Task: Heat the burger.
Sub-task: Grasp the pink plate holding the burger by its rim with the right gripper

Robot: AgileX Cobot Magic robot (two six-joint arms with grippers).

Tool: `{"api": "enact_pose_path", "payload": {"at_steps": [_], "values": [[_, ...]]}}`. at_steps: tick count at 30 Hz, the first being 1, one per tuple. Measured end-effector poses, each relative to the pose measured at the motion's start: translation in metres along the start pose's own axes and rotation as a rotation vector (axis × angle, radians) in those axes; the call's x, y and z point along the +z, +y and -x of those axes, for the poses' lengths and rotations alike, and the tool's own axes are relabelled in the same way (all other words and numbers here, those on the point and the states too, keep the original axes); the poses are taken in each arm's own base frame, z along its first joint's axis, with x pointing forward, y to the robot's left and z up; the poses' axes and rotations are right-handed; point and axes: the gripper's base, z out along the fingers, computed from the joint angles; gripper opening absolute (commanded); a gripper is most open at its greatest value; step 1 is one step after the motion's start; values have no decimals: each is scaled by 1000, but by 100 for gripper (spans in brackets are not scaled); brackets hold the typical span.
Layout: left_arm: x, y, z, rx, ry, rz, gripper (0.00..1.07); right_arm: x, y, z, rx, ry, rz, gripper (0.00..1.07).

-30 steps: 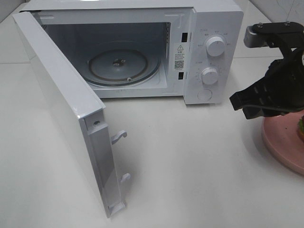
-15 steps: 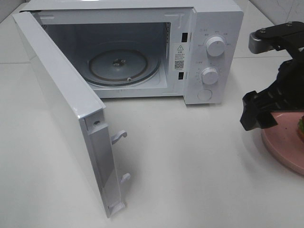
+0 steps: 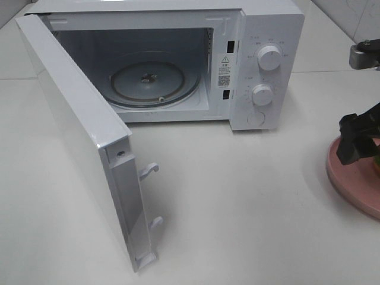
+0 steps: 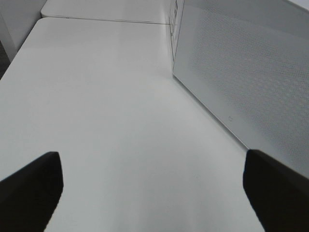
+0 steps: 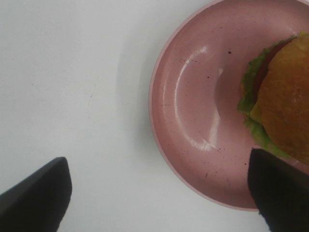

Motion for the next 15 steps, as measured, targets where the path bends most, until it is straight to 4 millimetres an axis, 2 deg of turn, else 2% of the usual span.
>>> {"api": "enact_pose_path", "payload": {"at_steps": [7,15], "values": [[0,0,0,0,0,0,93,4,-1,0,3,9,0,91],[0,0,0,0,0,0,93,34,1,3,-5,82,8,89]]}}
